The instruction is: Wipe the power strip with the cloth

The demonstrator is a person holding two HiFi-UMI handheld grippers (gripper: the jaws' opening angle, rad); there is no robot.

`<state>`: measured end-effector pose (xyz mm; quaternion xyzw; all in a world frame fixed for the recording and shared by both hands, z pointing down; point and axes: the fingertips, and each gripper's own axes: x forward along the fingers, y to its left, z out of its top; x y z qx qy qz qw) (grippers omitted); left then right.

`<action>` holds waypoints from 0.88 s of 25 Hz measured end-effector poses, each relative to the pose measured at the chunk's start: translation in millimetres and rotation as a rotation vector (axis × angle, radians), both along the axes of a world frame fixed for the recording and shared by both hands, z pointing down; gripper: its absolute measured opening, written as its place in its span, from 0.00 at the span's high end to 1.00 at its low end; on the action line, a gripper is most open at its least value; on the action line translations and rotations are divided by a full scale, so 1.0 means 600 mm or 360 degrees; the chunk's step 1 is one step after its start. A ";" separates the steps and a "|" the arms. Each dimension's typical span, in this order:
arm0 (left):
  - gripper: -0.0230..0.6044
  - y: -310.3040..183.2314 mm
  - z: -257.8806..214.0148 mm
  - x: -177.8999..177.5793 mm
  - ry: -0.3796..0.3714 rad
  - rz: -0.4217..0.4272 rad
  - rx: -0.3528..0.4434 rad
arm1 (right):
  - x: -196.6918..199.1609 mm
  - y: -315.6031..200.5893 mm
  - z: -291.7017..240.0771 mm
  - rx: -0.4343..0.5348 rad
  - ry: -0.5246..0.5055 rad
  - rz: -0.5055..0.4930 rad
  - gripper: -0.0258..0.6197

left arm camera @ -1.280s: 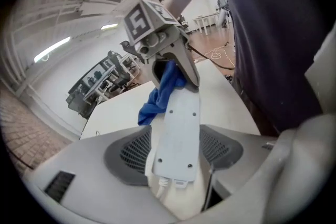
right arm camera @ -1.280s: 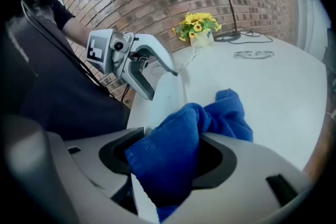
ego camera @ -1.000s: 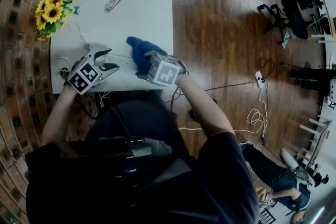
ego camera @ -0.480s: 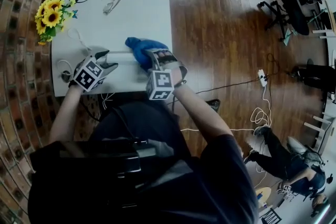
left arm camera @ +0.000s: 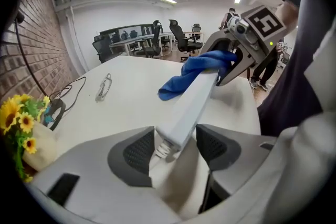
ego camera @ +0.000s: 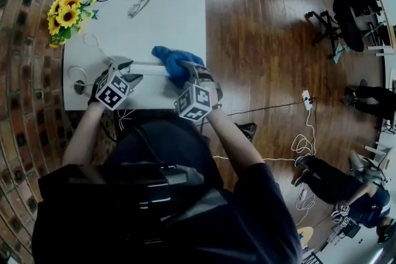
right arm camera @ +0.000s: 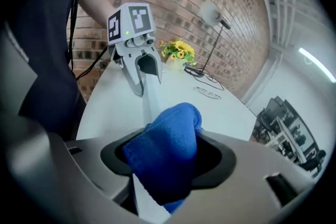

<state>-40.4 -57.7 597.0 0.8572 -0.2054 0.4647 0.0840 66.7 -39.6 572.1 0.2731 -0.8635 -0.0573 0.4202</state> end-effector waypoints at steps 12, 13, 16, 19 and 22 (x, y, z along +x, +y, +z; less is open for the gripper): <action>0.57 0.001 0.004 -0.002 0.0031 0.0010 -0.0005 | 0.060 0.010 -0.045 -0.0144 -0.0485 0.0519 0.79; 0.58 -0.001 0.003 -0.001 0.0038 0.0018 0.0008 | 0.067 0.007 -0.053 -0.0157 -0.0557 0.0585 0.82; 0.60 0.000 0.000 0.000 0.0033 0.0031 0.0034 | 0.095 0.000 -0.067 -0.0233 -0.0728 0.0803 0.87; 0.62 0.001 -0.003 0.000 0.0053 0.0021 0.0020 | 0.125 -0.011 -0.085 -0.0296 -0.0890 0.1010 0.88; 0.63 0.002 -0.007 0.002 0.0086 0.0014 -0.0018 | 0.139 -0.035 -0.132 -0.0236 -0.1040 0.1120 0.88</action>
